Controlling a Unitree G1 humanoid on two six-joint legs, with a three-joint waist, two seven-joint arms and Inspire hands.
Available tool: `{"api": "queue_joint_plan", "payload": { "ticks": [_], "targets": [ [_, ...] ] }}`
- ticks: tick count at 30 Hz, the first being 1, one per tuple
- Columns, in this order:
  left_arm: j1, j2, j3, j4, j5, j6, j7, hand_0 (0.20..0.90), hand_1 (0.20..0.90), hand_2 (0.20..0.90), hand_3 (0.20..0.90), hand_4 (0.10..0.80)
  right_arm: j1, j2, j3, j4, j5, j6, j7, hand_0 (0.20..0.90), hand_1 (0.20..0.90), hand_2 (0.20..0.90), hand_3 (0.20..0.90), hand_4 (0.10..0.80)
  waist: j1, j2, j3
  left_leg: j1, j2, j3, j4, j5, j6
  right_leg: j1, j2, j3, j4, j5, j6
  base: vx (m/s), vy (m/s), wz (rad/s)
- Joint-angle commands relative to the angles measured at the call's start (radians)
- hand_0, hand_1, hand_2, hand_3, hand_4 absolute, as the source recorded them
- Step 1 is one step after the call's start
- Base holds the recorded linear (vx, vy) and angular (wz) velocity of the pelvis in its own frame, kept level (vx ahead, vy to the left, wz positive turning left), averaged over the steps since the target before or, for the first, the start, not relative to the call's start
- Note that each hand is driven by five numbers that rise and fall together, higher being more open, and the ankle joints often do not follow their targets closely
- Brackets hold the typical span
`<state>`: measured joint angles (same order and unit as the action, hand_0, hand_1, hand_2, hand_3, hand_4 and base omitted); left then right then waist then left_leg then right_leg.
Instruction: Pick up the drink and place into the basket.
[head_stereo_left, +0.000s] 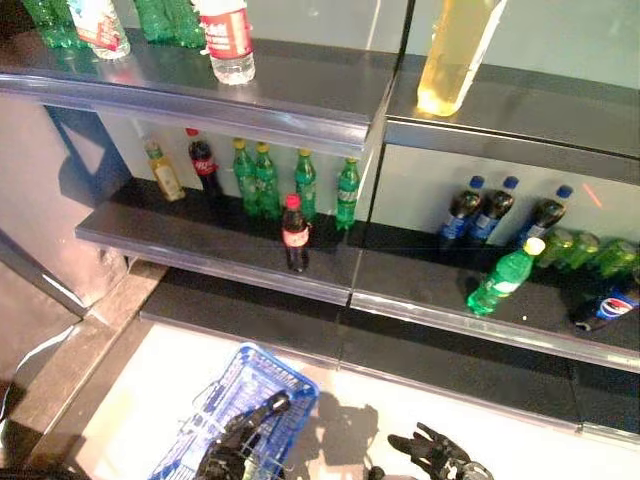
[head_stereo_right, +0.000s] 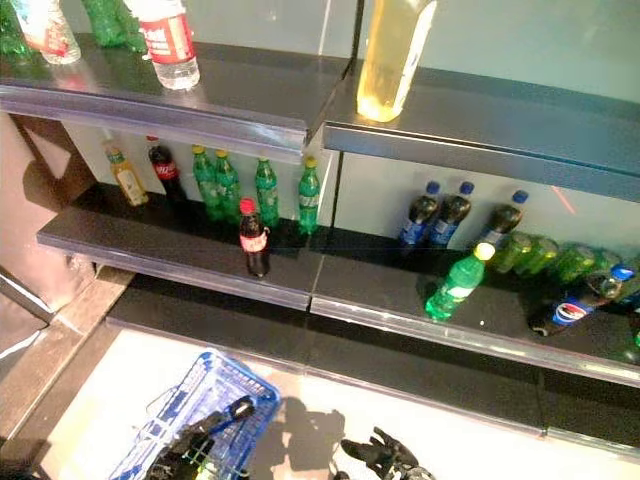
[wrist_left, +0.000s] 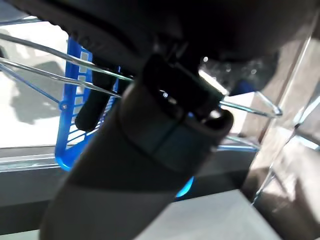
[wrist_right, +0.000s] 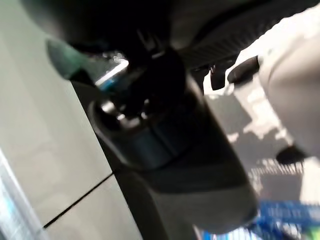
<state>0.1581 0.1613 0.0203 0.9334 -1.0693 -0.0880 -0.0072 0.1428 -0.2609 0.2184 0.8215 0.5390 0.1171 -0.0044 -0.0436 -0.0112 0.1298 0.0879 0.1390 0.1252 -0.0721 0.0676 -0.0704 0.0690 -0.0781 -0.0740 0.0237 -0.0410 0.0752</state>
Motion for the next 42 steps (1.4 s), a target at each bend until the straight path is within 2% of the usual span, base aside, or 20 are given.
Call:
{"api": "queue_joint_plan", "payload": {
  "ticks": [1, 3, 5, 7, 8, 9, 10, 12, 16, 21, 22, 25, 26, 29, 31, 34, 36, 40, 41, 42],
  "targets": [
    [-0.018, 0.053, 0.048, -0.069, -0.026, -0.110, -0.029, 0.300, 0.300, 0.300, 0.200, 0.100, -0.011, -0.012, -0.027, -0.011, -0.074, -0.067, -0.003, 0.900, 0.900, 0.900, 0.900, 0.800, 0.019, -0.005, -0.012, -0.046, 0.067, -0.008, 0.089, -0.004, -0.047, -0.032, 0.010, 0.000, 0.032, 0.004, -0.035, -0.124, -0.252, -0.23],
    [-0.052, 0.042, 0.075, -0.010, -0.026, -0.099, -0.029, 0.300, 0.300, 0.300, 0.200, 0.100, -0.020, -0.008, -0.046, 0.066, -0.100, -0.090, -0.005, 0.900, 0.900, 0.900, 0.900, 0.800, 0.009, -0.009, -0.010, -0.084, 0.084, 0.035, 0.118, 0.030, -0.055, -0.026, 0.029, -0.004, 0.015, 0.009, -0.045, -0.131, -0.216, -0.10],
    [-0.077, 0.044, 0.075, 0.013, -0.030, -0.082, -0.025, 0.300, 0.300, 0.300, 0.200, 0.100, -0.023, -0.008, -0.055, 0.098, -0.095, -0.111, -0.002, 0.900, 0.900, 0.900, 0.900, 0.800, -0.001, -0.015, -0.008, -0.109, 0.065, 0.078, 0.162, 0.017, -0.049, -0.020, 0.027, -0.022, -0.001, 0.017, -0.049, -0.127, -0.154, 0.11],
    [-0.089, 0.028, 0.074, 0.039, -0.052, -0.082, -0.015, 0.300, 0.300, 0.300, 0.200, 0.100, -0.037, -0.014, -0.042, 0.120, -0.085, -0.105, 0.001, 0.900, 0.900, 0.900, 0.900, 0.800, 0.001, -0.026, -0.009, -0.120, -0.049, 0.026, 0.239, -0.082, -0.008, -0.025, 0.023, -0.011, -0.015, 0.029, -0.051, -0.098, -0.119, 0.18],
    [-0.086, 0.012, 0.082, 0.054, -0.075, -0.095, -0.017, 0.300, 0.300, 0.300, 0.200, 0.100, -0.046, -0.019, -0.033, 0.130, -0.115, -0.097, 0.007, 0.900, 0.900, 0.900, 0.900, 0.800, 0.009, -0.031, -0.009, -0.139, -0.136, -0.039, 0.320, -0.124, 0.015, -0.025, 0.030, 0.018, -0.031, 0.041, -0.053, -0.023, -0.047, -0.12],
    [-0.085, 0.009, 0.084, 0.054, -0.079, -0.099, -0.014, 0.300, 0.300, 0.300, 0.200, 0.100, -0.047, -0.020, -0.031, 0.131, -0.121, -0.095, 0.010, 0.900, 0.900, 0.900, 0.900, 0.800, 0.010, -0.032, -0.011, -0.146, -0.152, -0.055, 0.331, -0.124, 0.019, -0.029, 0.031, 0.022, -0.032, 0.044, -0.053, -0.003, -0.068, -0.76],
    [-0.075, -0.010, 0.089, 0.058, -0.100, -0.129, -0.008, 0.300, 0.300, 0.300, 0.200, 0.100, -0.055, -0.026, -0.017, 0.134, -0.148, -0.080, 0.029, 0.900, 0.900, 0.900, 0.900, 0.800, 0.024, -0.030, -0.010, -0.158, -0.228, -0.131, 0.373, -0.137, 0.040, -0.029, 0.046, 0.053, -0.034, 0.055, -0.050, 0.018, -0.039, -0.98],
    [-0.066, -0.020, 0.089, 0.057, -0.128, -0.146, -0.008, 0.300, 0.300, 0.300, 0.200, 0.100, -0.059, -0.022, -0.004, 0.139, -0.179, -0.084, 0.036, 0.900, 0.900, 0.900, 0.900, 0.800, 0.035, -0.024, -0.006, -0.139, -0.258, -0.149, 0.354, -0.167, 0.066, -0.034, 0.066, 0.081, -0.015, 0.058, -0.042, 0.006, -0.020, -1.19],
    [-0.065, -0.015, 0.092, 0.066, -0.115, -0.150, 0.002, 0.300, 0.300, 0.300, 0.200, 0.100, -0.068, -0.014, 0.002, 0.149, -0.156, -0.086, 0.017, 0.900, 0.900, 0.900, 0.900, 0.800, 0.035, -0.023, -0.005, -0.098, -0.252, -0.151, 0.299, -0.185, 0.080, -0.027, 0.078, 0.097, -0.005, 0.050, -0.043, 0.014, 0.020, -0.90],
    [-0.081, 0.021, 0.095, 0.081, -0.101, -0.162, 0.021, 0.300, 0.300, 0.300, 0.200, 0.100, -0.077, 0.025, 0.014, 0.140, -0.133, -0.067, -0.022, 0.900, 0.900, 0.900, 0.900, 0.800, 0.015, -0.007, -0.006, -0.028, -0.219, -0.111, 0.167, -0.146, 0.094, -0.070, 0.111, 0.047, 0.138, 0.013, -0.038, -0.006, -0.077, -0.64],
    [-0.082, 0.028, 0.112, 0.072, -0.090, -0.165, 0.026, 0.300, 0.300, 0.300, 0.200, 0.100, -0.078, 0.036, 0.020, 0.143, -0.159, -0.060, -0.020, 0.900, 0.900, 0.900, 0.900, 0.800, 0.021, -0.003, -0.001, -0.011, -0.210, -0.090, 0.141, -0.139, 0.092, -0.081, 0.059, 0.009, 0.133, 0.043, -0.012, -0.014, -0.188, -0.20],
    [-0.089, 0.035, 0.106, 0.064, -0.090, -0.162, 0.028, 0.300, 0.300, 0.300, 0.200, 0.100, -0.081, 0.041, 0.025, 0.150, -0.164, -0.080, -0.016, 0.900, 0.900, 0.900, 0.900, 0.800, 0.023, 0.006, 0.007, -0.004, -0.195, -0.078, 0.129, -0.137, 0.090, -0.091, 0.023, 0.006, 0.110, 0.059, 0.004, -0.021, -0.306, -0.60],
    [-0.106, 0.043, 0.112, 0.077, -0.081, -0.144, 0.021, 0.300, 0.300, 0.300, 0.200, 0.100, -0.097, 0.047, 0.019, 0.186, -0.142, -0.111, -0.033, 0.900, 0.900, 0.900, 0.900, 0.800, 0.018, 0.017, 0.018, 0.004, -0.174, -0.071, 0.122, -0.144, 0.081, -0.116, -0.046, 0.029, 0.061, 0.110, 0.043, 0.013, -0.410, -0.51],
    [-0.113, 0.049, 0.113, 0.085, -0.103, -0.137, 0.032, 0.300, 0.300, 0.300, 0.200, 0.100, -0.133, 0.054, 0.006, 0.222, -0.158, -0.112, -0.048, 0.900, 0.900, 0.900, 0.900, 0.800, 0.013, 0.026, 0.031, 0.026, -0.124, -0.055, 0.119, -0.159, 0.057, -0.169, -0.102, 0.019, 0.061, 0.157, 0.074, 0.039, -0.485, -0.28],
    [-0.111, 0.043, 0.118, 0.078, -0.112, -0.144, 0.057, 0.300, 0.300, 0.300, 0.200, 0.100, -0.148, 0.046, 0.016, 0.226, -0.166, -0.104, -0.043, 0.900, 0.900, 0.900, 0.900, 0.800, 0.018, 0.019, 0.028, 0.037, -0.085, -0.031, 0.136, -0.172, 0.034, -0.150, -0.095, -0.014, 0.046, 0.135, 0.059, 0.099, -0.485, -0.43],
    [-0.102, 0.032, 0.128, 0.079, -0.104, -0.163, 0.083, 0.300, 0.300, 0.300, 0.200, 0.100, -0.142, 0.036, 0.030, 0.218, -0.170, -0.082, -0.037, 0.900, 0.900, 0.900, 0.900, 0.800, 0.016, -0.018, 0.013, 0.020, -0.027, -0.030, 0.281, -0.202, 0.018, -0.134, -0.043, -0.021, 0.074, 0.079, -0.001, 0.155, -0.613, -0.23],
    [-0.095, 0.030, 0.134, 0.080, -0.117, -0.174, 0.072, 0.300, 0.300, 0.300, 0.200, 0.100, -0.135, 0.026, 0.045, 0.208, -0.177, -0.077, -0.028, 0.900, 0.900, 0.900, 0.900, 0.800, 0.032, -0.034, 0.020, -0.032, 0.007, -0.059, 0.415, -0.137, 0.019, -0.103, -0.009, -0.029, 0.071, 0.060, -0.039, 0.115, -0.544, -0.30],
    [-0.081, 0.025, 0.132, 0.070, -0.149, -0.175, 0.051, 0.300, 0.300, 0.300, 0.200, 0.100, -0.123, 0.012, 0.059, 0.192, -0.170, -0.080, -0.024, 0.900, 0.900, 0.900, 0.900, 0.800, 0.063, -0.063, 0.040, -0.175, -0.057, -0.124, 0.613, -0.095, 0.085, -0.059, 0.031, -0.001, 0.066, 0.049, -0.080, 0.134, -0.403, -0.55],
    [-0.073, 0.020, 0.134, 0.068, -0.162, -0.174, 0.047, 0.300, 0.300, 0.300, 0.200, 0.100, -0.134, 0.005, 0.065, 0.194, -0.173, -0.079, -0.022, 0.900, 0.900, 0.900, 0.900, 0.800, 0.088, -0.058, 0.047, -0.202, -0.165, -0.166, 0.601, -0.122, 0.115, -0.043, 0.050, 0.016, 0.057, 0.050, -0.078, 0.226, -0.273, -0.77],
    [-0.064, 0.018, 0.135, 0.079, -0.178, -0.175, 0.040, 0.300, 0.300, 0.300, 0.200, 0.100, -0.157, -0.001, 0.074, 0.208, -0.175, -0.084, -0.011, 0.900, 0.900, 0.900, 0.900, 0.800, 0.111, -0.038, 0.051, -0.212, -0.238, -0.175, 0.538, -0.113, 0.122, -0.020, 0.083, 0.033, 0.044, 0.043, -0.077, 0.254, -0.267, -0.86]
  ]
}}
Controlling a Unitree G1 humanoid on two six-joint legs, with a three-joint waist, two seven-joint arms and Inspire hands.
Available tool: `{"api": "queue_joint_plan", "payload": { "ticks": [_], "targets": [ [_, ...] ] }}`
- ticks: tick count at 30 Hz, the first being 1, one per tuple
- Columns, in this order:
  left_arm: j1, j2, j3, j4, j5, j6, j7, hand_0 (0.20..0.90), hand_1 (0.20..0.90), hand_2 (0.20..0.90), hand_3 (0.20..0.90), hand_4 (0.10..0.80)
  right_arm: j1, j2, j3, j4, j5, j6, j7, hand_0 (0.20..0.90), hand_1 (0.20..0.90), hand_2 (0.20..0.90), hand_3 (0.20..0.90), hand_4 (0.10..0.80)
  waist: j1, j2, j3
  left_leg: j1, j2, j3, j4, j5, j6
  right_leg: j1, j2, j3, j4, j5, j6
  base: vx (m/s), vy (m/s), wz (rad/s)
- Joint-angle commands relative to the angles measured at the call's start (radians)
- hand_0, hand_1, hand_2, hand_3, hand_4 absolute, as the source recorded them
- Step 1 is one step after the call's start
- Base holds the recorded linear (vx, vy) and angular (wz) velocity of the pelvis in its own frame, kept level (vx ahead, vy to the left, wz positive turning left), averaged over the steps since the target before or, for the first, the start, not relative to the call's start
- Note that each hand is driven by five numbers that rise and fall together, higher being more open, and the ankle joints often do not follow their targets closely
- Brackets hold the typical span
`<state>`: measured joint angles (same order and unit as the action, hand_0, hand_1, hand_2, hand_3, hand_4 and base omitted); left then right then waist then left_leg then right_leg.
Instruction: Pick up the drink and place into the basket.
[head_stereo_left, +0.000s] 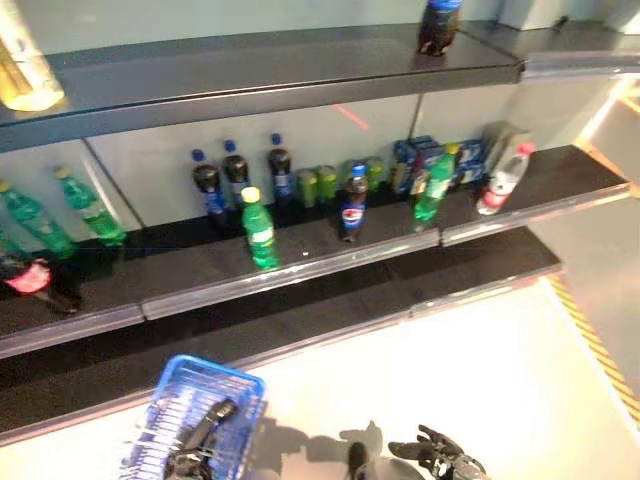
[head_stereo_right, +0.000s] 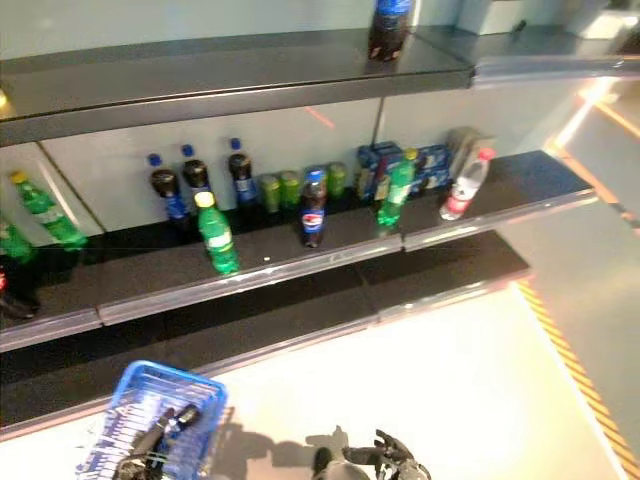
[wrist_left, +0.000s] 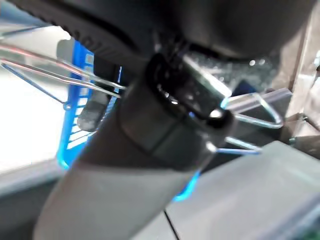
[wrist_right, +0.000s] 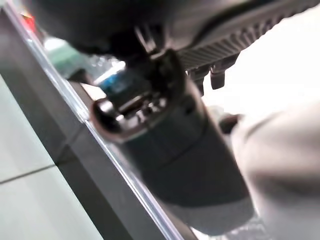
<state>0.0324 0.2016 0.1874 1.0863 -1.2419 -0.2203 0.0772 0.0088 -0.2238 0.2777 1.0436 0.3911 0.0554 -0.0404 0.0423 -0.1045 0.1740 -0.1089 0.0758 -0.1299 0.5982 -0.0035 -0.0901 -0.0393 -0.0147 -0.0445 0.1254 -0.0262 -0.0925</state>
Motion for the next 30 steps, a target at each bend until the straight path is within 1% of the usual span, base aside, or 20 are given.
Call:
{"api": "queue_joint_plan", "payload": {
  "ticks": [1, 3, 5, 7, 8, 13, 14, 16, 17, 18, 19, 20, 21, 23, 24, 26, 27, 28, 29, 30],
  "targets": [
    [0.062, -0.023, -0.030, -0.069, -0.005, -0.042, -0.046, 0.300, 0.300, 0.300, 0.200, 0.100, -0.027, -0.039, 0.015, -0.012, -0.027, -0.023, 0.027, 0.900, 0.900, 0.900, 0.900, 0.800, 0.028, 0.058, 0.008, -0.012, -0.181, 0.081, -0.146, -0.041, 0.142, 0.095, 0.025, 0.007, -0.061, 0.026, 0.091, 0.249, -0.205, -0.92],
    [0.070, -0.024, -0.023, -0.047, -0.012, -0.047, -0.048, 0.300, 0.300, 0.300, 0.200, 0.100, -0.041, -0.034, 0.022, -0.011, -0.036, -0.016, 0.029, 0.900, 0.900, 0.900, 0.900, 0.800, 0.045, 0.083, 0.006, -0.012, -0.219, 0.075, -0.286, -0.004, 0.126, 0.123, 0.068, 0.025, -0.072, 0.010, 0.093, 0.291, -0.183, -0.95],
    [0.070, -0.024, -0.024, -0.046, -0.013, -0.048, -0.048, 0.300, 0.300, 0.300, 0.200, 0.100, -0.041, -0.034, 0.022, -0.011, -0.037, -0.016, 0.029, 0.900, 0.900, 0.900, 0.900, 0.800, 0.047, 0.084, 0.008, -0.007, -0.222, 0.074, -0.296, -0.002, 0.125, 0.128, 0.070, 0.027, -0.072, 0.008, 0.093, 0.231, -0.133, -0.59],
    [0.082, -0.028, -0.022, -0.029, -0.029, -0.068, -0.048, 0.300, 0.300, 0.300, 0.200, 0.100, -0.043, -0.021, 0.043, -0.036, -0.046, 0.001, 0.020, 0.900, 0.900, 0.900, 0.900, 0.800, 0.086, 0.114, 0.000, -0.084, -0.270, 0.095, -0.424, 0.080, 0.095, 0.181, 0.130, 0.045, -0.080, -0.028, 0.083, 0.474, -0.245, -0.34],
    [0.085, -0.029, -0.019, -0.029, -0.030, -0.069, -0.047, 0.300, 0.300, 0.300, 0.200, 0.100, -0.043, -0.020, 0.046, -0.042, -0.047, 0.005, 0.018, 0.900, 0.900, 0.900, 0.900, 0.800, 0.092, 0.115, -0.002, -0.091, -0.274, 0.101, -0.437, 0.086, 0.094, 0.188, 0.137, 0.048, -0.078, -0.035, 0.082, 0.384, -0.182, -0.10],
    [0.085, -0.012, 0.024, -0.015, -0.033, -0.062, -0.022, 0.300, 0.300, 0.300, 0.200, 0.100, -0.039, 0.009, 0.072, -0.074, -0.054, 0.035, 0.010, 0.900, 0.900, 0.900, 0.900, 0.800, 0.112, 0.096, -0.043, -0.085, -0.291, 0.215, -0.472, 0.052, 0.137, 0.216, 0.179, 0.021, 0.048, -0.071, 0.095, 0.382, -0.167, -0.56],
    [0.084, -0.003, 0.041, -0.001, -0.054, -0.069, -0.013, 0.300, 0.300, 0.300, 0.200, 0.100, -0.042, 0.025, 0.077, -0.063, -0.059, 0.053, 0.011, 0.900, 0.900, 0.900, 0.900, 0.800, 0.131, 0.062, -0.052, -0.062, -0.318, 0.184, -0.477, 0.028, 0.166, 0.235, 0.171, 0.026, 0.195, 0.023, 0.156, 0.495, -0.182, -0.21],
    [0.082, 0.000, 0.053, 0.001, -0.059, -0.068, -0.016, 0.300, 0.300, 0.300, 0.200, 0.100, -0.043, 0.031, 0.079, -0.059, -0.075, 0.053, 0.021, 0.900, 0.900, 0.900, 0.900, 0.800, 0.136, 0.054, -0.055, -0.042, -0.313, 0.172, -0.482, 0.021, 0.178, 0.217, 0.174, 0.026, 0.293, 0.100, 0.194, 0.260, -0.109, 0.23],
    [0.080, 0.002, 0.060, 0.001, -0.054, -0.065, -0.021, 0.300, 0.300, 0.300, 0.200, 0.100, -0.043, 0.032, 0.081, -0.058, -0.084, 0.046, 0.028, 0.900, 0.900, 0.900, 0.900, 0.800, 0.139, 0.058, -0.059, -0.033, -0.299, 0.165, -0.485, 0.020, 0.181, 0.197, 0.182, 0.026, 0.344, 0.142, 0.211, 0.309, -0.178, 0.24],
    [0.072, 0.019, 0.065, 0.004, -0.039, -0.052, -0.032, 0.300, 0.300, 0.300, 0.200, 0.100, -0.037, 0.037, 0.090, -0.059, -0.079, 0.033, 0.035, 0.900, 0.900, 0.900, 0.900, 0.800, 0.135, 0.074, -0.058, 0.007, -0.255, 0.137, -0.489, 0.014, 0.175, 0.123, 0.201, 0.010, 0.553, 0.214, 0.254, 0.293, -0.183, 0.21],
    [0.068, 0.024, 0.060, 0.002, -0.041, -0.050, -0.031, 0.300, 0.300, 0.300, 0.200, 0.100, -0.038, 0.038, 0.094, -0.058, -0.076, 0.031, 0.033, 0.900, 0.900, 0.900, 0.900, 0.800, 0.130, 0.074, -0.058, 0.017, -0.248, 0.130, -0.487, 0.010, 0.172, 0.098, 0.196, 0.012, 0.555, 0.208, 0.250, 0.286, -0.188, 0.34],
    [0.064, 0.027, 0.054, -0.001, -0.047, -0.049, -0.030, 0.300, 0.300, 0.300, 0.200, 0.100, -0.039, 0.038, 0.096, -0.058, -0.072, 0.030, 0.027, 0.900, 0.900, 0.900, 0.900, 0.800, 0.125, 0.071, -0.058, 0.025, -0.246, 0.121, -0.484, 0.005, 0.171, 0.083, 0.183, 0.009, 0.547, 0.196, 0.246, 0.261, -0.208, 0.44],
    [0.050, 0.029, 0.034, -0.009, -0.064, -0.048, -0.024, 0.300, 0.300, 0.300, 0.200, 0.100, -0.041, 0.037, 0.096, -0.057, -0.057, 0.028, 0.014, 0.900, 0.900, 0.900, 0.900, 0.800, 0.115, 0.074, -0.057, 0.041, -0.240, 0.086, -0.474, -0.001, 0.172, 0.051, 0.099, -0.023, 0.456, 0.127, 0.218, 0.247, -0.232, 0.50],
    [0.024, 0.028, 0.028, -0.016, -0.069, -0.042, -0.025, 0.300, 0.300, 0.300, 0.200, 0.100, -0.054, 0.037, 0.088, -0.041, -0.054, 0.001, 0.012, 0.900, 0.900, 0.900, 0.900, 0.800, 0.095, 0.093, -0.046, 0.078, -0.220, 0.038, -0.477, -0.014, 0.169, -0.017, 0.000, -0.038, 0.359, 0.085, 0.196, 0.168, -0.310, 0.63],
    [0.017, 0.029, 0.023, -0.018, -0.080, -0.043, -0.028, 0.300, 0.300, 0.300, 0.200, 0.100, -0.058, 0.037, 0.087, -0.039, -0.062, -0.006, 0.019, 0.900, 0.900, 0.900, 0.900, 0.800, 0.092, 0.099, -0.044, 0.085, -0.214, 0.028, -0.479, -0.017, 0.168, -0.031, -0.014, -0.039, 0.343, 0.085, 0.191, 0.161, -0.428, 0.76],
    [-0.025, 0.029, -0.001, -0.026, -0.072, -0.027, -0.038, 0.300, 0.300, 0.300, 0.200, 0.100, -0.058, 0.028, 0.086, -0.045, -0.028, -0.023, -0.010, 0.900, 0.900, 0.900, 0.900, 0.800, 0.047, 0.096, -0.026, 0.123, -0.214, -0.046, -0.471, -0.080, 0.164, -0.087, -0.116, 0.082, 0.090, 0.140, 0.198, 0.223, -0.519, 0.81],
    [-0.036, 0.030, -0.007, -0.033, -0.069, -0.024, -0.041, 0.300, 0.300, 0.300, 0.200, 0.100, -0.056, 0.029, 0.087, -0.045, -0.022, -0.026, -0.017, 0.900, 0.900, 0.900, 0.900, 0.800, 0.029, 0.093, -0.018, 0.139, -0.212, -0.073, -0.464, -0.110, 0.156, -0.102, -0.151, 0.135, 0.031, 0.210, 0.212, 0.187, -0.480, 1.04],
    [-0.040, 0.030, -0.009, -0.037, -0.076, -0.027, -0.041, 0.300, 0.300, 0.300, 0.200, 0.100, -0.055, 0.030, 0.088, -0.046, -0.030, -0.026, -0.015, 0.900, 0.900, 0.900, 0.900, 0.800, 0.024, 0.093, -0.016, 0.144, -0.209, -0.081, -0.463, -0.117, 0.153, -0.107, -0.159, 0.150, 0.018, 0.228, 0.215, 0.169, -0.559, 1.55],
    [-0.046, 0.033, -0.026, -0.066, -0.095, -0.031, -0.027, 0.300, 0.300, 0.300, 0.200, 0.100, -0.063, 0.030, 0.093, -0.050, -0.031, -0.015, -0.015, 0.900, 0.900, 0.900, 0.900, 0.800, 0.014, 0.093, -0.009, 0.166, -0.166, -0.109, -0.470, -0.133, 0.138, -0.120, -0.148, 0.192, 0.008, 0.218, 0.231, 0.098, -0.440, 1.14],
    [-0.045, 0.032, -0.030, -0.078, -0.103, -0.034, -0.022, 0.300, 0.300, 0.300, 0.200, 0.100, -0.066, 0.028, 0.095, -0.053, -0.032, -0.010, -0.014, 0.900, 0.900, 0.900, 0.900, 0.800, 0.014, 0.093, -0.008, 0.169, -0.150, -0.113, -0.473, -0.131, 0.132, -0.116, -0.142, 0.193, 0.010, 0.197, 0.234, 0.073, -0.460, 1.07]
  ]
}}
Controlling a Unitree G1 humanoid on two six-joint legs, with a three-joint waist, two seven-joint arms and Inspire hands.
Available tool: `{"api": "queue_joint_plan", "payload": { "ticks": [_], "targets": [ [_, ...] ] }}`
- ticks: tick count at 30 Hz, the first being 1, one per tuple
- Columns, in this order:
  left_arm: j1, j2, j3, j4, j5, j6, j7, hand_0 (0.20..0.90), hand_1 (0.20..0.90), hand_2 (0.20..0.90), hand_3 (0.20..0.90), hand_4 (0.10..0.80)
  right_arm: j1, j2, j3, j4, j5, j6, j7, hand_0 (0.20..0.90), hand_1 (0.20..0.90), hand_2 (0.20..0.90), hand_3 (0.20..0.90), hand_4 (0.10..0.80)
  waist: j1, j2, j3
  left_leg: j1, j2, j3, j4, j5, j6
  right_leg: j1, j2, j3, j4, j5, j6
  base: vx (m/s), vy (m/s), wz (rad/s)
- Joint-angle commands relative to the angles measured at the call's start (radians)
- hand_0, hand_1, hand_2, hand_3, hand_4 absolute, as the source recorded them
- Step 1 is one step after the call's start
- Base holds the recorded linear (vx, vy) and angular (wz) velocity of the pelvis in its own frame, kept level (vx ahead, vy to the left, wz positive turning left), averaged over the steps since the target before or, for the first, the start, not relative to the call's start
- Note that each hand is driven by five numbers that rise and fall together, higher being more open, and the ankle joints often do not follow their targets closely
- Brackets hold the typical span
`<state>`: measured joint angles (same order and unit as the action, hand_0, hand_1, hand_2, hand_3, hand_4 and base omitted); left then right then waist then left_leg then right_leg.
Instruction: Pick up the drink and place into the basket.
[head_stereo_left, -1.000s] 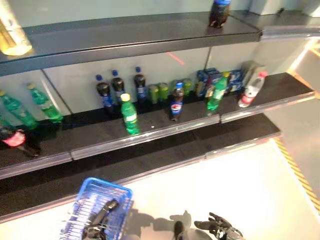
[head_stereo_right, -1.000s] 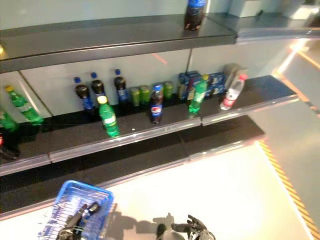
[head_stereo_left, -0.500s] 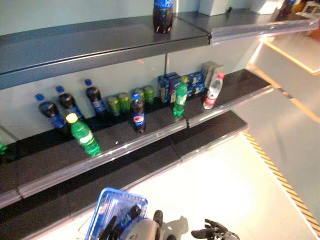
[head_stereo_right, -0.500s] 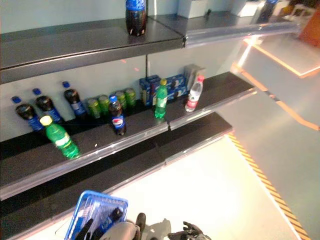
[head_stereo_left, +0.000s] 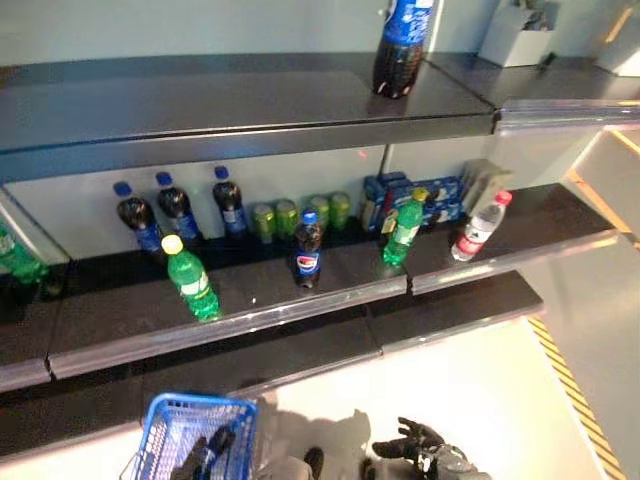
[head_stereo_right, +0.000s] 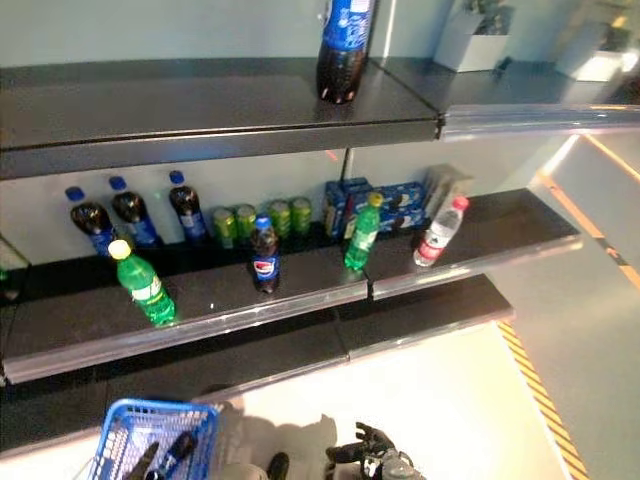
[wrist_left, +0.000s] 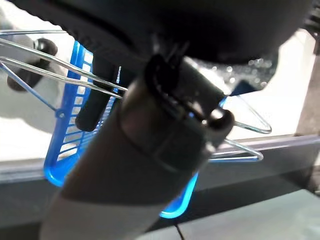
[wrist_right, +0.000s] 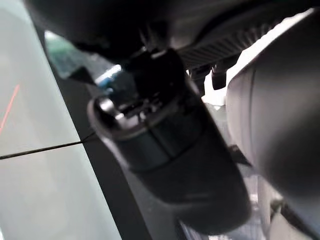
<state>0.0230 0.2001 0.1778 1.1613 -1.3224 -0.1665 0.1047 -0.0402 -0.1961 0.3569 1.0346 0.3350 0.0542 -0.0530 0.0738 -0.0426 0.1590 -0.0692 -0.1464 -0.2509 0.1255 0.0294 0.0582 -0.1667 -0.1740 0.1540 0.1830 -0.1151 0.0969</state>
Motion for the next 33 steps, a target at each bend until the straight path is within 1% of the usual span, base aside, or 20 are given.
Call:
{"api": "queue_joint_plan", "payload": {
  "ticks": [1, 2, 3, 4, 5, 6, 8, 9, 11, 12, 14, 16, 23, 25, 27, 28, 29, 31, 32, 33],
  "targets": [
    [-0.032, 0.027, -0.025, -0.172, -0.027, -0.095, -0.043, 0.300, 0.300, 0.300, 0.200, 0.100, -0.021, -0.004, 0.019, -0.050, 0.015, 0.003, 0.008, 0.900, 0.900, 0.900, 0.900, 0.800, -0.014, 0.030, 0.007, 0.133, 0.098, 0.001, -0.008, -0.156, -0.026, 0.031, 0.027, -0.013, -0.051, 0.244, 0.048, 0.028, -0.507, 0.79],
    [-0.030, 0.015, -0.034, -0.184, -0.011, -0.110, -0.052, 0.300, 0.300, 0.300, 0.200, 0.100, -0.024, -0.012, 0.028, -0.059, 0.012, 0.016, 0.021, 0.900, 0.900, 0.900, 0.900, 0.800, 0.004, 0.017, 0.001, 0.122, 0.146, 0.006, -0.021, -0.136, -0.059, 0.087, 0.031, -0.055, -0.080, 0.189, 0.041, 0.024, -0.595, 0.84],
    [-0.030, 0.007, -0.038, -0.186, -0.006, -0.123, -0.051, 0.300, 0.300, 0.300, 0.200, 0.100, -0.023, -0.014, 0.032, -0.070, 0.011, 0.029, 0.021, 0.900, 0.900, 0.900, 0.900, 0.800, 0.013, 0.010, -0.002, 0.112, 0.172, 0.015, -0.023, -0.119, -0.076, 0.106, 0.033, -0.079, -0.083, 0.172, 0.036, 0.022, -0.722, 0.98],
    [-0.029, -0.009, -0.042, -0.191, -0.010, -0.135, -0.047, 0.300, 0.300, 0.300, 0.200, 0.100, -0.020, -0.023, 0.044, -0.092, -0.009, 0.050, 0.032, 0.900, 0.900, 0.900, 0.900, 0.800, 0.024, 0.001, -0.003, 0.093, 0.214, 0.030, -0.029, -0.082, -0.102, 0.128, 0.045, -0.114, -0.082, 0.151, 0.023, 0.001, -0.524, 0.89],
    [-0.027, -0.012, -0.041, -0.194, -0.004, -0.131, -0.048, 0.300, 0.300, 0.300, 0.200, 0.100, -0.020, -0.031, 0.052, -0.104, -0.004, 0.052, 0.032, 0.900, 0.900, 0.900, 0.900, 0.800, 0.031, -0.004, -0.001, 0.082, 0.235, 0.039, -0.034, -0.059, -0.113, 0.136, 0.052, -0.134, -0.084, 0.142, 0.013, 0.013, -0.581, 1.02],
    [-0.022, -0.018, -0.038, -0.193, 0.024, -0.119, -0.044, 0.300, 0.300, 0.300, 0.200, 0.100, -0.017, -0.046, 0.059, -0.127, 0.018, 0.068, 0.030, 0.900, 0.900, 0.900, 0.900, 0.800, 0.044, -0.013, 0.004, 0.063, 0.268, 0.057, -0.049, -0.016, -0.127, 0.152, 0.062, -0.184, -0.089, 0.127, -0.006, 0.004, -0.415, 0.85],
    [-0.020, -0.022, -0.046, -0.182, 0.038, -0.116, -0.030, 0.300, 0.300, 0.300, 0.200, 0.100, -0.014, -0.051, 0.054, -0.130, 0.030, 0.082, 0.013, 0.900, 0.900, 0.900, 0.900, 0.800, 0.049, -0.018, 0.010, 0.041, 0.272, 0.083, -0.051, 0.005, -0.125, 0.162, 0.067, -0.223, -0.093, 0.121, -0.019, -0.018, -0.382, 0.46],
    [-0.027, -0.032, -0.047, -0.177, 0.068, -0.096, -0.026, 0.300, 0.300, 0.300, 0.200, 0.100, 0.002, -0.053, 0.027, -0.122, 0.043, 0.071, -0.006, 0.900, 0.900, 0.900, 0.900, 0.800, 0.031, -0.021, 0.017, 0.014, 0.272, 0.239, -0.004, -0.002, -0.118, 0.176, 0.067, -0.288, -0.102, 0.113, -0.034, -0.056, -0.285, 0.20],
    [-0.025, -0.026, -0.064, -0.172, 0.072, -0.083, -0.036, 0.300, 0.300, 0.300, 0.200, 0.100, 0.008, -0.058, 0.007, -0.102, 0.053, 0.052, -0.003, 0.900, 0.900, 0.900, 0.900, 0.800, 0.024, -0.026, 0.013, -0.003, 0.258, 0.272, 0.018, -0.010, -0.116, 0.174, 0.064, -0.320, -0.111, 0.114, -0.041, -0.078, -0.182, 1.20],
    [-0.013, -0.030, -0.079, -0.144, 0.067, -0.080, -0.054, 0.300, 0.300, 0.300, 0.200, 0.100, 0.004, -0.067, -0.018, -0.053, 0.038, 0.015, 0.020, 0.900, 0.900, 0.900, 0.900, 0.800, 0.008, -0.028, 0.010, -0.002, 0.210, 0.337, 0.076, -0.065, -0.099, 0.177, 0.065, -0.361, -0.125, 0.119, -0.052, -0.070, -0.145, 1.52],
    [-0.005, -0.032, -0.078, -0.126, 0.064, -0.080, -0.052, 0.300, 0.300, 0.300, 0.200, 0.100, 0.001, -0.069, -0.032, -0.034, 0.041, 0.007, 0.022, 0.900, 0.900, 0.900, 0.900, 0.800, -0.002, -0.028, 0.002, 0.003, 0.183, 0.345, 0.106, -0.083, -0.093, 0.177, 0.072, -0.368, -0.134, 0.121, -0.060, -0.025, -0.070, 0.65],
    [0.014, -0.042, -0.061, -0.094, 0.067, -0.088, -0.062, 0.300, 0.300, 0.300, 0.200, 0.100, 0.001, -0.064, -0.051, -0.015, 0.039, 0.004, 0.028, 0.900, 0.900, 0.900, 0.900, 0.800, -0.008, -0.020, -0.004, 0.035, 0.151, 0.322, 0.115, -0.109, -0.080, 0.192, 0.097, -0.353, -0.124, 0.106, -0.070, 0.047, 0.029, 0.01],
    [0.021, -0.032, -0.046, -0.065, 0.113, -0.059, -0.091, 0.300, 0.300, 0.300, 0.200, 0.100, 0.014, -0.046, -0.059, -0.023, 0.055, 0.001, 0.019, 0.900, 0.900, 0.900, 0.900, 0.800, -0.024, -0.003, -0.034, 0.123, 0.119, 0.297, 0.012, -0.127, -0.071, 0.226, 0.115, -0.327, -0.133, 0.100, -0.066, 0.027, 0.127, 0.04],
    [0.020, -0.031, -0.051, -0.071, 0.127, -0.053, -0.083, 0.300, 0.300, 0.300, 0.200, 0.100, 0.023, -0.042, -0.054, -0.041, 0.061, 0.004, 0.008, 0.900, 0.900, 0.900, 0.900, 0.800, -0.037, 0.010, -0.039, 0.152, 0.118, 0.308, -0.035, -0.115, -0.067, 0.227, 0.124, -0.325, -0.121, 0.094, -0.062, -0.005, 0.195, -0.04],
    [0.015, -0.023, -0.060, -0.080, 0.149, -0.054, -0.069, 0.300, 0.300, 0.300, 0.200, 0.100, 0.030, -0.030, -0.050, -0.060, 0.047, 0.005, 0.007, 0.900, 0.900, 0.900, 0.900, 0.800, -0.058, 0.022, -0.035, 0.173, 0.109, 0.304, -0.066, -0.107, -0.049, 0.178, 0.123, -0.311, -0.014, 0.113, -0.042, -0.054, 0.144, -0.11],
    [0.015, -0.023, -0.060, -0.081, 0.149, -0.054, -0.068, 0.300, 0.300, 0.300, 0.200, 0.100, 0.030, -0.029, -0.050, -0.060, 0.047, 0.005, 0.007, 0.900, 0.900, 0.900, 0.900, 0.800, -0.057, 0.022, -0.036, 0.173, 0.109, 0.305, -0.066, -0.106, -0.049, 0.175, 0.122, -0.310, -0.011, 0.111, -0.042, -0.071, 0.056, -0.07],
    [0.000, -0.004, -0.076, -0.080, 0.177, -0.054, -0.061, 0.300, 0.300, 0.300, 0.200, 0.100, 0.034, -0.024, -0.038, -0.072, 0.049, -0.003, 0.009, 0.900, 0.900, 0.900, 0.900, 0.800, -0.081, 0.026, -0.026, 0.182, 0.104, 0.293, -0.065, -0.115, -0.033, 0.120, 0.115, -0.260, 0.066, 0.138, -0.022, -0.073, -0.012, -0.14],
    [-0.016, 0.010, -0.094, -0.082, 0.190, -0.061, -0.045, 0.300, 0.300, 0.300, 0.200, 0.100, 0.031, -0.022, -0.031, -0.084, 0.046, 0.004, 0.014, 0.900, 0.900, 0.900, 0.900, 0.800, -0.092, 0.028, -0.020, 0.181, 0.106, 0.291, -0.055, -0.121, -0.032, 0.103, 0.086, -0.232, 0.061, 0.152, -0.007, -0.090, -0.085, -0.07],
    [-0.026, 0.013, -0.096, -0.086, 0.185, -0.060, -0.035, 0.300, 0.300, 0.300, 0.200, 0.100, 0.030, -0.020, -0.028, -0.089, 0.040, 0.007, 0.014, 0.900, 0.900, 0.900, 0.900, 0.800, -0.094, 0.028, -0.020, 0.176, 0.109, 0.295, -0.047, -0.125, -0.036, 0.107, 0.060, -0.216, 0.017, 0.160, 0.002, -0.109, -0.238, 0.23],
    [-0.042, 0.019, -0.098, -0.092, 0.145, -0.052, -0.040, 0.300, 0.300, 0.300, 0.200, 0.100, 0.024, -0.021, -0.019, -0.089, 0.014, -0.001, 0.025, 0.900, 0.900, 0.900, 0.900, 0.800, -0.098, 0.029, -0.015, 0.168, 0.118, 0.293, -0.025, -0.143, -0.046, 0.117, 0.008, -0.180, -0.088, 0.202, 0.029, -0.085, -0.227, 0.27]
  ]
}}
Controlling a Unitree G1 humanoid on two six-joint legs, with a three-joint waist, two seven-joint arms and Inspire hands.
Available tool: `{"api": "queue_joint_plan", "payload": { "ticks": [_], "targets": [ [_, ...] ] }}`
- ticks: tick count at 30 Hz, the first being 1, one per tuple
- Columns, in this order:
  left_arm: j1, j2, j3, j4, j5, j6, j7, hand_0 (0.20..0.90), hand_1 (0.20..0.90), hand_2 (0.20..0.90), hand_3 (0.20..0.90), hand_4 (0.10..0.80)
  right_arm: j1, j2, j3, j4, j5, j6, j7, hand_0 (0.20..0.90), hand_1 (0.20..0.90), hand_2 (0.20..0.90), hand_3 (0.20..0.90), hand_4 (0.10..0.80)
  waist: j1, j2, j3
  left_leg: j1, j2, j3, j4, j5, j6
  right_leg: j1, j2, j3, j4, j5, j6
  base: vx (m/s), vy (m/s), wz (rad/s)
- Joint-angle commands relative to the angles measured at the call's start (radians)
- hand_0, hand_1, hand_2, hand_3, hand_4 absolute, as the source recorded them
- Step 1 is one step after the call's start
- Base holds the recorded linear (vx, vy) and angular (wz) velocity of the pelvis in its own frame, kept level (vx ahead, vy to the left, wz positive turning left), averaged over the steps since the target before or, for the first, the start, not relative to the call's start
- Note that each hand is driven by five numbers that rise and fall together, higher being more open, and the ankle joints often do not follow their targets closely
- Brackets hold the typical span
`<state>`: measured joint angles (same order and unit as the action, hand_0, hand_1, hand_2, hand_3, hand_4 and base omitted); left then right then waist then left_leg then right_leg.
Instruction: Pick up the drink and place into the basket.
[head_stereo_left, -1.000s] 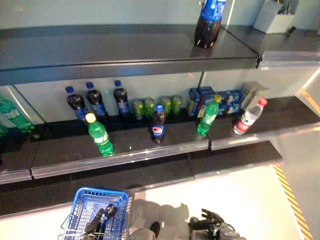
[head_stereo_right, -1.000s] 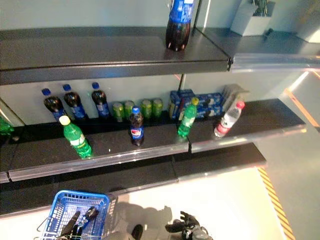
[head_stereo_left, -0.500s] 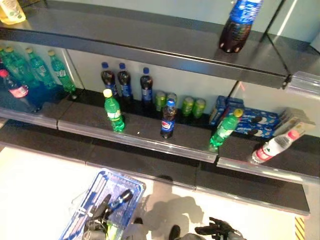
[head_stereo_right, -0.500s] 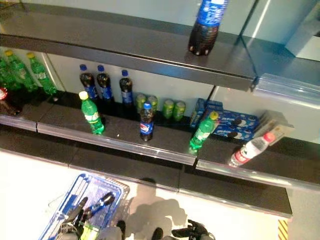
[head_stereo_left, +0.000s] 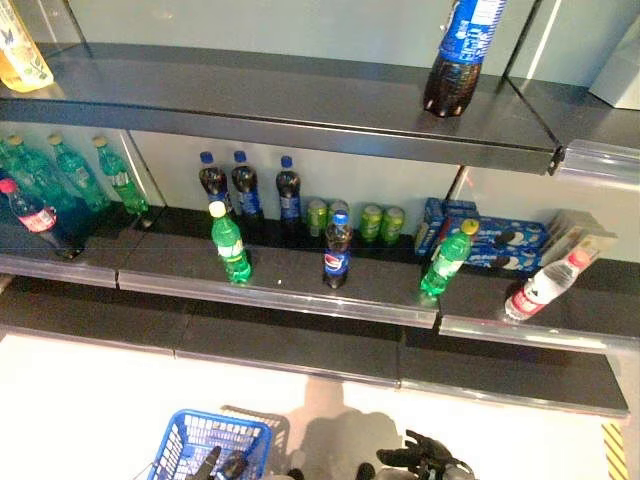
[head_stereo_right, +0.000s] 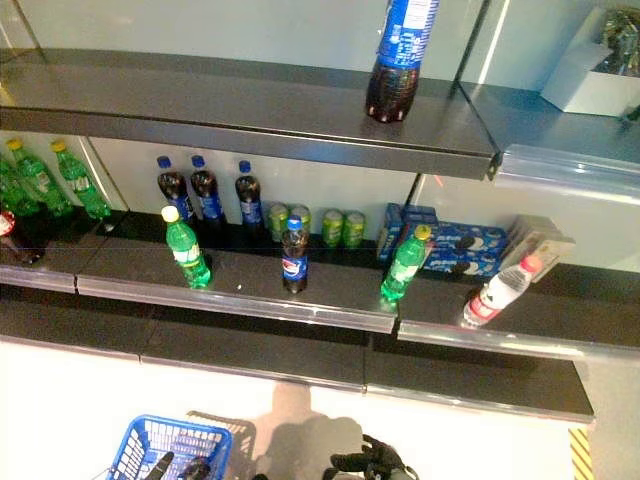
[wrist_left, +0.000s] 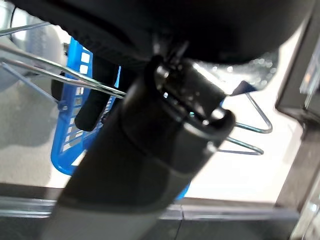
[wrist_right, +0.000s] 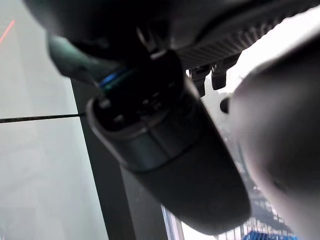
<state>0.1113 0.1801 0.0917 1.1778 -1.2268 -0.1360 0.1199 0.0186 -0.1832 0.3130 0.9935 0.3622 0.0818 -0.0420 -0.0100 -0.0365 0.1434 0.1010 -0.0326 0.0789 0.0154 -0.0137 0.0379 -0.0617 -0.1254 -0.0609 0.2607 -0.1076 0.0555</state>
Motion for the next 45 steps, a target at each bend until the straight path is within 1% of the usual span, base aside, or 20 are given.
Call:
{"api": "queue_joint_plan", "payload": {
  "ticks": [1, 2, 3, 5, 9, 10, 12, 13, 15, 17, 18, 19, 22, 23, 26, 27, 29, 33, 40, 45],
  "targets": [
    [-0.129, 0.040, -0.012, -0.109, 0.045, -0.082, -0.059, 0.300, 0.300, 0.300, 0.200, 0.100, -0.036, -0.034, 0.027, -0.046, -0.015, -0.030, 0.015, 0.900, 0.900, 0.900, 0.900, 0.800, -0.015, 0.024, 0.002, -0.001, 0.008, -0.039, 0.089, -0.103, -0.028, 0.011, -0.045, 0.040, -0.173, 0.199, 0.075, -0.070, -0.341, 0.20],
    [-0.125, 0.041, -0.015, -0.115, 0.042, -0.082, -0.066, 0.300, 0.300, 0.300, 0.200, 0.100, -0.053, -0.040, 0.035, -0.041, -0.034, -0.027, 0.030, 0.900, 0.900, 0.900, 0.900, 0.800, -0.009, 0.025, 0.006, 0.008, 0.027, -0.032, 0.092, -0.112, -0.040, 0.018, -0.065, 0.031, -0.214, 0.217, 0.085, -0.013, -0.205, 0.00],
    [-0.124, 0.039, -0.015, -0.116, 0.043, -0.083, -0.065, 0.300, 0.300, 0.300, 0.200, 0.100, -0.054, -0.041, 0.036, -0.044, -0.035, -0.024, 0.030, 0.900, 0.900, 0.900, 0.900, 0.800, -0.009, 0.024, 0.006, 0.009, 0.029, -0.031, 0.092, -0.113, -0.041, 0.022, -0.064, 0.029, -0.218, 0.217, 0.084, -0.020, -0.300, -0.11],
    [-0.101, 0.017, -0.023, -0.141, 0.058, -0.093, -0.041, 0.300, 0.300, 0.300, 0.200, 0.100, -0.060, -0.064, 0.071, -0.123, -0.104, 0.011, 0.044, 0.900, 0.900, 0.900, 0.900, 0.800, 0.001, 0.018, -0.001, 0.002, 0.062, -0.027, 0.088, -0.102, -0.058, 0.051, -0.032, 0.023, -0.242, 0.194, 0.064, -0.047, -0.257, -0.21],
    [-0.092, 0.012, -0.029, -0.156, 0.099, -0.095, -0.033, 0.300, 0.300, 0.300, 0.200, 0.100, -0.045, -0.099, 0.099, -0.260, -0.173, 0.019, 0.084, 0.900, 0.900, 0.900, 0.900, 0.800, 0.003, 0.002, -0.004, -0.004, 0.094, -0.022, 0.064, -0.072, -0.074, 0.068, -0.010, 0.011, -0.250, 0.177, 0.046, -0.060, -0.204, -0.08],
    [-0.083, 0.017, -0.028, -0.182, 0.097, -0.079, -0.021, 0.300, 0.300, 0.300, 0.200, 0.100, -0.026, -0.146, 0.121, -0.421, -0.189, 0.064, 0.102, 0.900, 0.900, 0.900, 0.900, 0.800, 0.001, -0.004, -0.007, -0.007, 0.109, -0.033, 0.042, -0.049, -0.086, 0.080, 0.001, -0.001, -0.252, 0.164, 0.039, -0.053, -0.129, 0.04],
    [-0.075, 0.022, -0.030, -0.197, 0.102, -0.069, -0.020, 0.300, 0.300, 0.300, 0.200, 0.100, -0.019, -0.183, 0.131, -0.516, -0.192, 0.063, 0.119, 0.900, 0.900, 0.900, 0.900, 0.800, 0.001, -0.007, -0.009, -0.008, 0.118, -0.039, 0.028, -0.035, -0.094, 0.087, 0.005, -0.009, -0.255, 0.160, 0.036, -0.044, -0.096, 0.21],
    [-0.068, 0.026, -0.036, -0.212, 0.110, -0.061, -0.015, 0.300, 0.300, 0.300, 0.200, 0.100, -0.014, -0.222, 0.139, -0.628, -0.191, 0.073, 0.126, 0.900, 0.900, 0.900, 0.900, 0.800, 0.000, -0.010, -0.012, -0.007, 0.126, -0.038, 0.012, -0.023, -0.101, 0.093, 0.006, -0.016, -0.264, 0.160, 0.036, -0.026, -0.061, 0.17],
    [-0.052, 0.029, -0.040, -0.224, 0.122, -0.051, -0.015, 0.300, 0.300, 0.300, 0.200, 0.100, -0.012, -0.278, 0.119, -0.775, -0.195, 0.045, 0.136, 0.900, 0.900, 0.900, 0.900, 0.800, -0.002, -0.010, -0.017, -0.003, 0.139, -0.032, -0.018, -0.004, -0.112, 0.102, 0.004, -0.031, -0.278, 0.161, 0.040, -0.012, -0.040, 0.14],
    [-0.034, 0.027, -0.034, -0.236, 0.132, -0.048, -0.011, 0.300, 0.300, 0.300, 0.200, 0.100, -0.020, -0.335, 0.074, -0.889, -0.197, -0.017, 0.160, 0.900, 0.900, 0.900, 0.900, 0.800, -0.003, -0.010, -0.023, 0.002, 0.149, -0.021, -0.038, 0.006, -0.118, 0.107, -0.001, -0.040, -0.287, 0.161, 0.045, 0.007, -0.002, 0.10],
    [-0.028, 0.028, -0.029, -0.239, 0.138, -0.044, -0.012, 0.300, 0.300, 0.300, 0.200, 0.100, -0.022, -0.351, 0.055, -0.932, -0.185, -0.007, 0.164, 0.900, 0.900, 0.900, 0.900, 0.800, -0.005, -0.010, -0.025, 0.003, 0.152, -0.017, -0.043, 0.009, -0.120, 0.107, -0.002, -0.041, -0.289, 0.161, 0.047, 0.026, 0.023, 0.04],
    [-0.015, 0.028, -0.021, -0.241, 0.157, -0.036, -0.018, 0.300, 0.300, 0.300, 0.200, 0.100, -0.027, -0.393, 0.005, -1.012, -0.169, -0.058, 0.165, 0.900, 0.900, 0.900, 0.900, 0.800, -0.008, -0.008, -0.032, 0.006, 0.160, -0.004, -0.053, 0.015, -0.124, 0.109, -0.006, -0.046, -0.295, 0.162, 0.050, 0.029, 0.028, 0.04],
    [-0.008, 0.026, -0.013, -0.235, 0.172, -0.034, -0.022, 0.300, 0.300, 0.300, 0.200, 0.100, -0.050, -0.434, -0.060, -1.091, -0.131, -0.094, 0.158, 0.900, 0.900, 0.900, 0.900, 0.800, -0.011, -0.006, -0.038, 0.011, 0.166, 0.013, -0.061, 0.017, -0.127, 0.112, -0.010, -0.053, -0.298, 0.161, 0.054, 0.027, 0.030, 0.02],
    [-0.010, 0.026, 0.006, -0.218, 0.180, -0.029, -0.026, 0.300, 0.300, 0.300, 0.200, 0.100, -0.090, -0.465, -0.130, -1.162, -0.107, -0.112, 0.112, 0.900, 0.900, 0.900, 0.900, 0.800, -0.014, -0.003, -0.046, 0.020, 0.172, 0.029, -0.071, 0.016, -0.129, 0.116, -0.014, -0.059, -0.301, 0.157, 0.057, 0.056, 0.048, 0.01],
    [-0.017, 0.022, 0.024, -0.200, 0.188, -0.028, -0.031, 0.300, 0.300, 0.300, 0.200, 0.100, -0.131, -0.472, -0.182, -1.184, -0.119, -0.132, 0.010, 0.900, 0.900, 0.900, 0.900, 0.800, -0.015, -0.001, -0.053, 0.027, 0.176, 0.049, -0.073, 0.012, -0.129, 0.122, -0.017, -0.067, -0.304, 0.154, 0.057, 0.072, 0.040, 0.03],
    [-0.019, 0.012, 0.037, -0.190, 0.208, -0.026, -0.039, 0.300, 0.300, 0.300, 0.200, 0.100, -0.158, -0.473, -0.225, -1.196, -0.209, -0.136, -0.097, 0.900, 0.900, 0.900, 0.900, 0.800, -0.017, -0.001, -0.060, 0.027, 0.179, 0.069, -0.061, 0.006, -0.129, 0.127, -0.017, -0.072, -0.306, 0.149, 0.054, 0.072, 0.025, 0.04],
    [-0.020, 0.003, 0.042, -0.182, 0.225, -0.022, -0.052, 0.300, 0.300, 0.300, 0.200, 0.100, -0.163, -0.489, -0.279, -1.238, -0.195, -0.118, -0.172, 0.900, 0.900, 0.900, 0.900, 0.800, -0.019, 0.000, -0.063, 0.018, 0.181, 0.085, -0.048, 0.003, -0.127, 0.125, -0.013, -0.078, -0.300, 0.144, 0.050, 0.056, 0.026, 0.12],
    [-0.032, -0.010, 0.039, -0.159, 0.244, -0.020, -0.065, 0.300, 0.300, 0.300, 0.200, 0.100, -0.170, -0.466, -0.331, -1.246, -0.178, -0.120, -0.298, 0.900, 0.900, 0.900, 0.900, 0.800, -0.019, -0.001, -0.054, 0.005, 0.176, 0.093, -0.028, -0.009, -0.124, 0.114, -0.013, -0.091, -0.279, 0.135, 0.048, 0.012, 0.023, 0.29],
    [-0.027, -0.021, 0.008, -0.161, 0.260, -0.026, -0.055, 0.300, 0.300, 0.300, 0.200, 0.100, -0.185, -0.414, -0.316, -1.234, -0.128, -0.111, -0.417, 0.900, 0.900, 0.900, 0.900, 0.800, -0.008, 0.008, -0.034, 0.003, 0.166, 0.072, -0.010, -0.021, -0.112, 0.106, -0.017, -0.079, -0.248, 0.122, 0.045, 0.029, 0.044, 0.03],
    [-0.049, -0.014, -0.023, -0.197, 0.211, -0.039, -0.017, 0.300, 0.300, 0.300, 0.200, 0.100, -0.250, -0.357, -0.258, -1.170, -0.155, -0.132, -0.585, 0.900, 0.900, 0.900, 0.900, 0.800, 0.003, 0.028, 0.033, -0.085, 0.141, 0.036, 0.125, -0.050, -0.100, 0.046, -0.017, -0.066, -0.154, 0.092, 0.022, -0.037, 0.059, -0.05]
  ]
}}
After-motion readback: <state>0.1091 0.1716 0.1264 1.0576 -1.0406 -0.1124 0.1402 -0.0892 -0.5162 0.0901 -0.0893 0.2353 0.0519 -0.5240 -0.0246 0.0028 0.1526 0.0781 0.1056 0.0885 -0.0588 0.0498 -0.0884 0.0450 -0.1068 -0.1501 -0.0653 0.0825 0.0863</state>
